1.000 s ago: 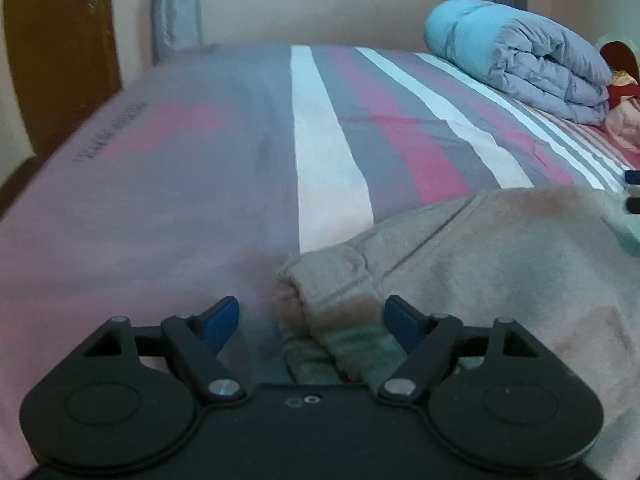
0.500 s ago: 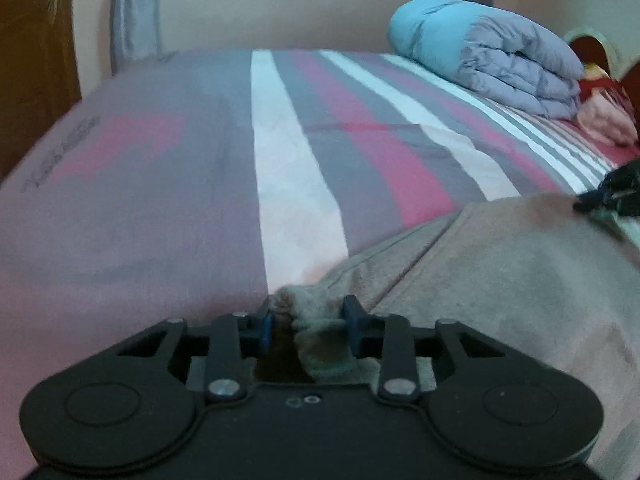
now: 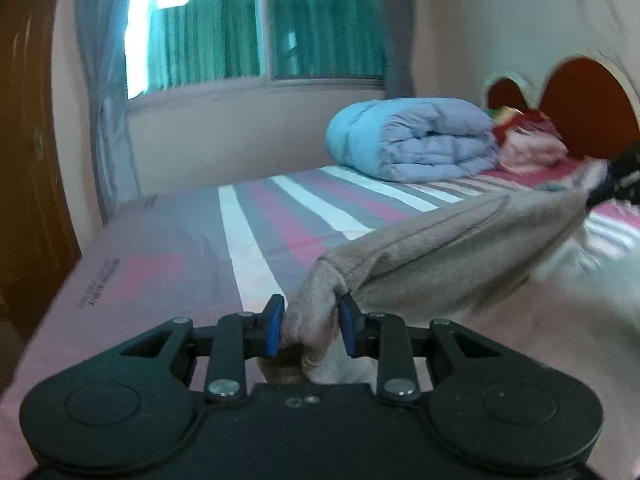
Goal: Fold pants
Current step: 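Lift the waistband with both grippers and fold it over toward the cuffs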
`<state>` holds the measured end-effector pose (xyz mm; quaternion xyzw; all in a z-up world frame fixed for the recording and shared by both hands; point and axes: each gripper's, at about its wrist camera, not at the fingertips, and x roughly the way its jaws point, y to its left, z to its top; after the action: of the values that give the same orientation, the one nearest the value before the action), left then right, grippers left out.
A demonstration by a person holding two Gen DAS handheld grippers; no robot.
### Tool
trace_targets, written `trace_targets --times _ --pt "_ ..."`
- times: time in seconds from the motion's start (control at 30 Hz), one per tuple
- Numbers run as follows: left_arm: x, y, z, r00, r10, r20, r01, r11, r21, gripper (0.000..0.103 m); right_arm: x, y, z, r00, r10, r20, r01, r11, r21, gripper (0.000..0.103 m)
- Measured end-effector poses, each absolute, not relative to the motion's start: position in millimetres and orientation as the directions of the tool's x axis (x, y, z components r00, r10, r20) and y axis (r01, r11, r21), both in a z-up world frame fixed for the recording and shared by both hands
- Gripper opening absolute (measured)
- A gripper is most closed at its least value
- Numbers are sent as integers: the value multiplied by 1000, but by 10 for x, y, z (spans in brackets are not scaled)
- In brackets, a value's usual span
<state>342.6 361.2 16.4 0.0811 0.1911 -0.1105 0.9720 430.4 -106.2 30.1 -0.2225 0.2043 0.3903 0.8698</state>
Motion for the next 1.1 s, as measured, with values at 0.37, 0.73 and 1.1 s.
trace_targets --times 0.37,0.73,1.1 --pt "2366 3286 -529 825 11 -565 36 997 72 33 2823 -1197 -497 612 524 -593 -725 670 -156 4" --pt "2281 3418 -411 845 -125 -520 -207 820 -534 44 2672 -1690 -403 734 494 -466 -426 869 252 61" --pt "2693 3779 -852 841 -221 -493 -286 591 -754 35 3183 -1864 -644 693 512 -507 -228 823 520 61"
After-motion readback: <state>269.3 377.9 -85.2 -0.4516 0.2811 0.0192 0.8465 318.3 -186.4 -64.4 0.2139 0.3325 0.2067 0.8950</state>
